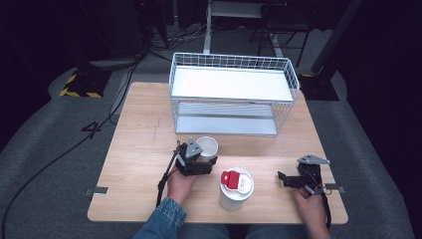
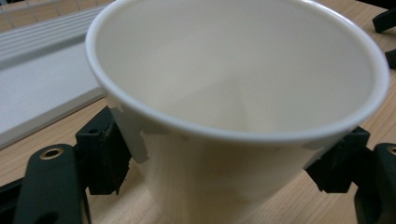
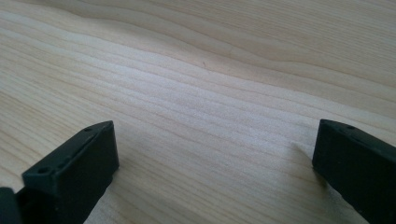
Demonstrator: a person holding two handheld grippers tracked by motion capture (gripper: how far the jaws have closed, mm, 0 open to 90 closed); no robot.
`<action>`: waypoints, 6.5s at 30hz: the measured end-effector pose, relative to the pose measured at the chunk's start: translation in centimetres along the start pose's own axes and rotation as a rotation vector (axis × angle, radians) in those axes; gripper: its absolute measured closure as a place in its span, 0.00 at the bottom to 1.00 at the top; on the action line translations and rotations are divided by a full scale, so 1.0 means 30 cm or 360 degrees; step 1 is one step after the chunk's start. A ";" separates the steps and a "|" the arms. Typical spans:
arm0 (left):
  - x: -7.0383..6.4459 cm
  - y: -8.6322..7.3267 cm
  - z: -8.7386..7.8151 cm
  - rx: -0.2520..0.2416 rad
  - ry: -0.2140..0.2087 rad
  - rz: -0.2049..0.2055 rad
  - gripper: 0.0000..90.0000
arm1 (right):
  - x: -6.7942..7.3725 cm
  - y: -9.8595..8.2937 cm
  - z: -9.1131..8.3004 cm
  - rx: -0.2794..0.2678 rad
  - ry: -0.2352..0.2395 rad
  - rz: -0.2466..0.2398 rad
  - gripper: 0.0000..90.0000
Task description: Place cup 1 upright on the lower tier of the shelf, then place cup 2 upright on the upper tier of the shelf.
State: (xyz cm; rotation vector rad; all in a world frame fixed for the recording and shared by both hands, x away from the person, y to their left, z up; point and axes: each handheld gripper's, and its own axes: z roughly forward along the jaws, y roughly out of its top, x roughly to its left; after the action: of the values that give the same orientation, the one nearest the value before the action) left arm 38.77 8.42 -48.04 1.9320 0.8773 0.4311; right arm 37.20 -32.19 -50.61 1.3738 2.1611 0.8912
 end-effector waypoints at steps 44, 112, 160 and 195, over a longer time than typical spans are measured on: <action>0.006 0.235 0.072 -0.0052 0.0037 0.0003 0.24 | 0.001 0.001 0.001 -0.0002 0.0000 0.0003 0.01; 0.152 0.294 0.421 -0.0113 0.0316 -0.0210 0.24 | 0.004 0.004 0.004 -0.0001 -0.0002 0.0001 0.01; 0.112 0.260 0.254 -0.0171 0.0170 -0.0210 0.08 | 0.005 0.004 0.004 -0.0003 -0.0003 0.0003 0.01; 0.059 0.050 -0.214 0.0011 0.0279 -0.0085 0.08 | 0.004 0.004 0.004 -0.0001 -0.0001 0.0006 0.01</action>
State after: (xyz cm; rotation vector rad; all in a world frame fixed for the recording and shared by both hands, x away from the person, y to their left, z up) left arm 36.65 13.21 -43.65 1.8934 1.0418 0.5723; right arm 37.31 -31.99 -50.61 1.3784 2.1580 0.8925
